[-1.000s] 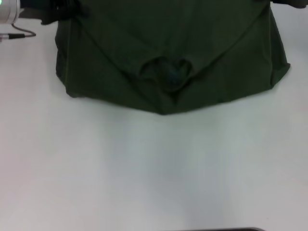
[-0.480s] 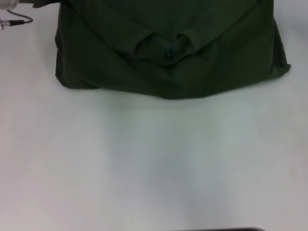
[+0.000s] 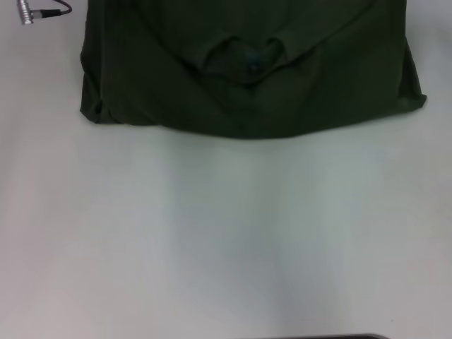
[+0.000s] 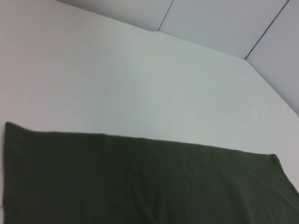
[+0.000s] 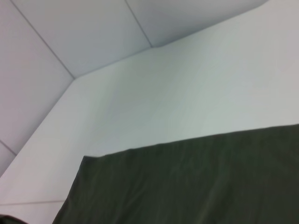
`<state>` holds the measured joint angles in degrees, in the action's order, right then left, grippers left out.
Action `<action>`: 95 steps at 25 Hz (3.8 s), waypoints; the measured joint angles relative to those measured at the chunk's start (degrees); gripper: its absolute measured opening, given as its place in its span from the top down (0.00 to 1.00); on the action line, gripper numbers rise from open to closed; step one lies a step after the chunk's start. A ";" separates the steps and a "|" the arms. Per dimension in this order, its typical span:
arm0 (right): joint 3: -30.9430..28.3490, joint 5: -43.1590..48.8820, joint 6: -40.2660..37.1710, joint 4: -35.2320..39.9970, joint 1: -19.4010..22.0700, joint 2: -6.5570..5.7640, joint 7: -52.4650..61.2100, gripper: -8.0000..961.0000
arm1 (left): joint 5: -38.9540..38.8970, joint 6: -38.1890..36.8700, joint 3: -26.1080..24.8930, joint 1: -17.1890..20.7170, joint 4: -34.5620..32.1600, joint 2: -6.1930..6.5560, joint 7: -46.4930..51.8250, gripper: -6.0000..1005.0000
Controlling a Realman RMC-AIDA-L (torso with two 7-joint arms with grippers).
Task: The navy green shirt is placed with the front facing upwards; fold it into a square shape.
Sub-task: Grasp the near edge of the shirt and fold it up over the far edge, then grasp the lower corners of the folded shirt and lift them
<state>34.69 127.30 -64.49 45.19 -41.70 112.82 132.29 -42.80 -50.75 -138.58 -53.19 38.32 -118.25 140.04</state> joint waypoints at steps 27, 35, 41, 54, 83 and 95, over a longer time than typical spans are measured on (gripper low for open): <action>1.53 -0.23 6.80 0.06 -1.10 0.29 -0.79 0.95 | 0.34 10.18 3.96 -0.74 -0.65 -1.37 -0.42 0.95; 1.85 -0.41 7.16 0.07 -1.36 0.35 -1.19 0.95 | 0.46 11.56 5.63 -0.92 -0.99 -1.67 -0.17 0.95; 2.82 -0.35 6.71 -0.42 -1.11 0.21 -1.70 0.95 | 0.28 12.50 5.00 -0.45 -1.89 -1.51 1.57 0.94; 3.42 6.68 4.65 -1.30 -1.53 -1.85 2.52 0.69 | 0.54 8.00 5.08 0.90 -0.88 0.00 3.85 0.53; -10.39 -7.09 -39.26 -2.55 13.21 -5.18 -7.13 0.07 | -10.19 -34.25 -4.28 17.05 1.08 9.78 8.87 0.09; -8.72 1.50 -35.78 -2.24 8.23 -9.07 3.05 0.07 | -7.83 -28.81 -3.65 15.68 -4.59 9.18 10.67 0.11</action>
<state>25.97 128.80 -100.26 42.96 -33.46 103.75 135.34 -50.63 -79.56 -142.23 -37.51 33.73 -109.07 150.71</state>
